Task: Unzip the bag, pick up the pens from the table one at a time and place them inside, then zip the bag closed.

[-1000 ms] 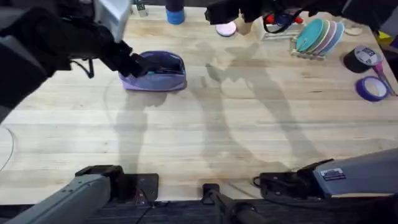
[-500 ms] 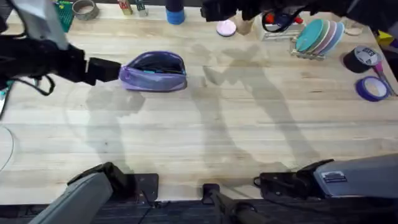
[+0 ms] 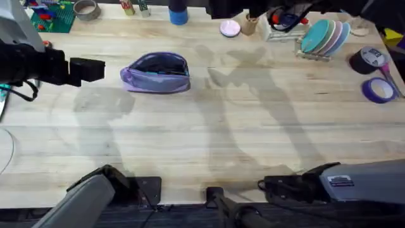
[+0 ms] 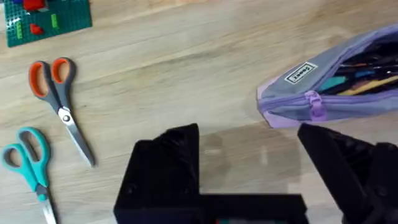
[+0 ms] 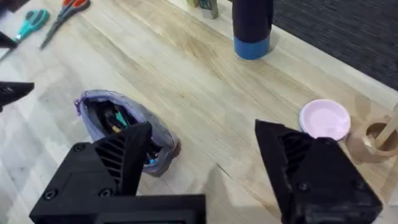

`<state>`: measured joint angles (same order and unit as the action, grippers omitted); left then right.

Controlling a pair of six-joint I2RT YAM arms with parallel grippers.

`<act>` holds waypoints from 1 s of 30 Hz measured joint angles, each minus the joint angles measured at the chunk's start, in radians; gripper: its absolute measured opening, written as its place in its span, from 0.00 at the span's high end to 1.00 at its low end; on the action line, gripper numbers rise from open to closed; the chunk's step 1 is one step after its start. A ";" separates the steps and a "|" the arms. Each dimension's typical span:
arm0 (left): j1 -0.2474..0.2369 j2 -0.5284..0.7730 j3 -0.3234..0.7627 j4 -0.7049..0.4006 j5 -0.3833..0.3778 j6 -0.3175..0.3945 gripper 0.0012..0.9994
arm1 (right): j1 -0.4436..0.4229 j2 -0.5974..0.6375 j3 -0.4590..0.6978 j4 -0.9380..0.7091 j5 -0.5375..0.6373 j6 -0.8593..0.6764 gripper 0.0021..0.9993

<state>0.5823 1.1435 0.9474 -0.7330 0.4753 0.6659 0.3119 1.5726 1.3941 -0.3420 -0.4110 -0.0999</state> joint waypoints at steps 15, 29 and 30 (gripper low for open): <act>0.000 0.000 0.000 -0.018 0.071 0.169 0.01 | 0.000 0.000 0.000 -0.037 0.000 0.017 0.00; 0.132 0.005 0.000 -0.169 0.204 0.498 0.01 | 0.003 0.000 0.000 -0.056 0.000 0.026 0.00; 0.152 0.011 0.000 -0.168 0.216 0.514 0.01 | 0.007 0.000 0.000 -0.056 0.001 0.026 0.00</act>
<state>0.7346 1.1547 0.9474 -0.9013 0.6911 1.1802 0.3188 1.5726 1.3941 -0.3977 -0.4100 -0.0742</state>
